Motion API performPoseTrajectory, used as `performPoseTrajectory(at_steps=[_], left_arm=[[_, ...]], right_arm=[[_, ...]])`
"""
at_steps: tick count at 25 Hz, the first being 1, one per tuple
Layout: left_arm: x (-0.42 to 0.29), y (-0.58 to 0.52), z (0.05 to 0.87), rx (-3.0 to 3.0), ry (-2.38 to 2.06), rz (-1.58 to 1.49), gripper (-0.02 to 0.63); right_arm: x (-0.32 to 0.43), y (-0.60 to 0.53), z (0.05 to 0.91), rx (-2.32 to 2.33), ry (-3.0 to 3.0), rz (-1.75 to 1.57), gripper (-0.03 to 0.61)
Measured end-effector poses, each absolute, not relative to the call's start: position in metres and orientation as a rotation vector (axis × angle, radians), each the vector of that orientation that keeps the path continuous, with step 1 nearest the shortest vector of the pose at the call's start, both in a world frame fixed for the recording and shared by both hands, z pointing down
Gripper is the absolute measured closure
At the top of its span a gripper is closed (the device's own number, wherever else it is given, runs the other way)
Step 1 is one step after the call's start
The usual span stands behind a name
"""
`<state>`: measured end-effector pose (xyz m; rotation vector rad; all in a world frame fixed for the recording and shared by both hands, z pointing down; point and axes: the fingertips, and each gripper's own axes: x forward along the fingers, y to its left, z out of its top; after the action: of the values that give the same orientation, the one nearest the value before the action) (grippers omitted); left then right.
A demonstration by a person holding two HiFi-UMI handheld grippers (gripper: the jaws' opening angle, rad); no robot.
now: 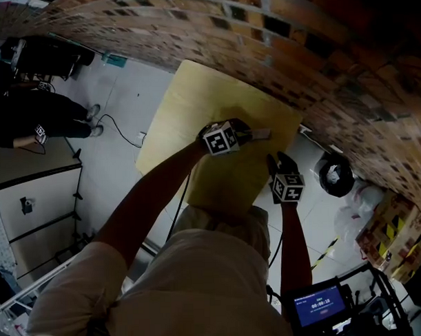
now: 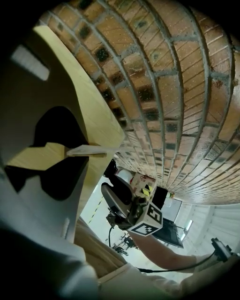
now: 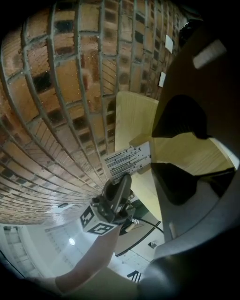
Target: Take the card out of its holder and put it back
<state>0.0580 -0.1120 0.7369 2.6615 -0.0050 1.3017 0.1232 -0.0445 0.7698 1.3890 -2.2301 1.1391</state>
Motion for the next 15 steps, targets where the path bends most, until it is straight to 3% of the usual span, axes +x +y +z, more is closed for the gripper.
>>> performPoseTrajectory(at_steps=[1, 4, 7, 15], left_arm=[[0.057, -0.110, 0.738, 2.658, 0.003, 1.311, 0.492], [0.054, -0.109, 0.738, 2.650, -0.033, 1.293, 0.386], [0.045, -0.115, 0.734, 2.654, -0.132, 1.265, 0.356], [0.004, -0.118, 0.704, 2.631, -0.457, 1.137, 0.364]], right_arm=[[0.123, -0.045, 0.769, 1.389, -2.231, 1.136, 0.405], [0.123, -0.047, 0.767, 1.390, -2.227, 1.122, 0.405], [0.127, -0.046, 0.764, 1.396, -2.217, 1.114, 0.405], [0.131, -0.040, 0.749, 1.401, -2.233, 1.083, 0.405]])
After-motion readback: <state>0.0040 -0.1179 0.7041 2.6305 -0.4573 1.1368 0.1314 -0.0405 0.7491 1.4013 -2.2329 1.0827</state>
